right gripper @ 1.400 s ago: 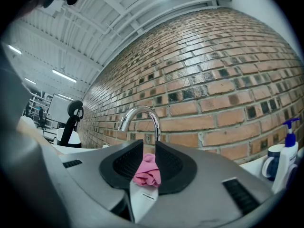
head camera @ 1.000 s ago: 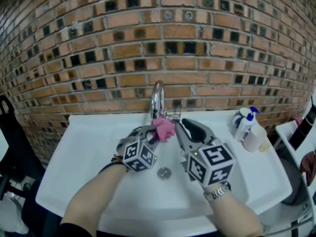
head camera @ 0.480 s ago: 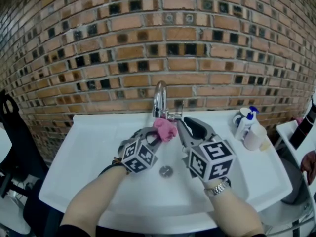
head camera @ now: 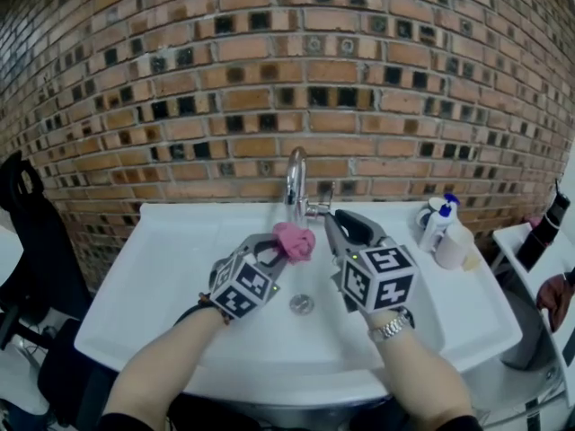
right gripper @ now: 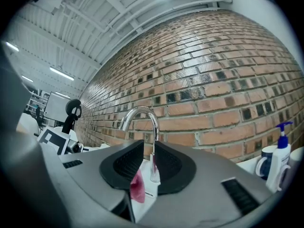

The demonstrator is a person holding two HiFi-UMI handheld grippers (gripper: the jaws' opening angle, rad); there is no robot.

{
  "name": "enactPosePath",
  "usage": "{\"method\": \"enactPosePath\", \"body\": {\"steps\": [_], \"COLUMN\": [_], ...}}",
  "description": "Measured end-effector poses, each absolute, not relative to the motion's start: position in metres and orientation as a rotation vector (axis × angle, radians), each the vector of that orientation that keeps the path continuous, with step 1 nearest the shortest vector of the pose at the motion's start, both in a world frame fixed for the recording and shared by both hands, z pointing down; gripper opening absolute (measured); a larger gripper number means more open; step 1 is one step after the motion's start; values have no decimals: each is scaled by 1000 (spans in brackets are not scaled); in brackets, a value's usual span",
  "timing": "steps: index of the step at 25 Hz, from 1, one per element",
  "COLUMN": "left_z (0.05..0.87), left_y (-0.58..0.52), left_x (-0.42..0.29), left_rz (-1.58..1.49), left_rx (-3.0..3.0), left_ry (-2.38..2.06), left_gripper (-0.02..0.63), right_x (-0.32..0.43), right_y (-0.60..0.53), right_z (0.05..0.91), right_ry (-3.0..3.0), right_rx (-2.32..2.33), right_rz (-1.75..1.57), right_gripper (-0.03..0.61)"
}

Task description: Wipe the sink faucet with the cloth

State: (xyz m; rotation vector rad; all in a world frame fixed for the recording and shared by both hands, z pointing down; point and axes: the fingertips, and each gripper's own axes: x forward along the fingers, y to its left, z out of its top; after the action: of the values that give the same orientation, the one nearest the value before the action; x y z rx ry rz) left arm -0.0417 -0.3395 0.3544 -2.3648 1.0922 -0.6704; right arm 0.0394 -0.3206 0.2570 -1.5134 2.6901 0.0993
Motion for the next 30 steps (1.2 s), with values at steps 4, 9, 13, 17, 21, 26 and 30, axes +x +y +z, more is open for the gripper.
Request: {"method": "enactPosePath", "body": {"steps": [4, 9, 13, 17, 21, 26, 30], "left_z": [346, 328, 312, 300, 294, 283, 275], "left_y": [-320, -292, -260, -223, -179, -113, -67], "left_x": [-50, -57, -58, -56, -53, -52, -54], "left_rz": [-641, -555, -482, -417, -363, -300, -265], "left_rx": [-2410, -2495, -2542, -2573, -2593, -2609, -2594], "left_ry": [1120, 1178, 1203, 1212, 1211, 1207, 1218], "left_gripper": [81, 81, 83, 83, 83, 81, 83], "right_x": [36, 41, 38, 36, 34, 28, 20], "right_y": [-305, -281, -251, -217, -177, -120, -75], "right_z": [253, 255, 247, 247, 251, 248, 249], "right_ry": [2712, 2706, 2694, 2696, 2691, 2688, 2686], "right_rx": [-1532, -1537, -1522, -1502, -1492, -1451, -1422], "right_rz": [139, 123, 155, 179, 191, 223, 256], "right_gripper": [81, 76, 66, 59, 43, 29, 21]}}
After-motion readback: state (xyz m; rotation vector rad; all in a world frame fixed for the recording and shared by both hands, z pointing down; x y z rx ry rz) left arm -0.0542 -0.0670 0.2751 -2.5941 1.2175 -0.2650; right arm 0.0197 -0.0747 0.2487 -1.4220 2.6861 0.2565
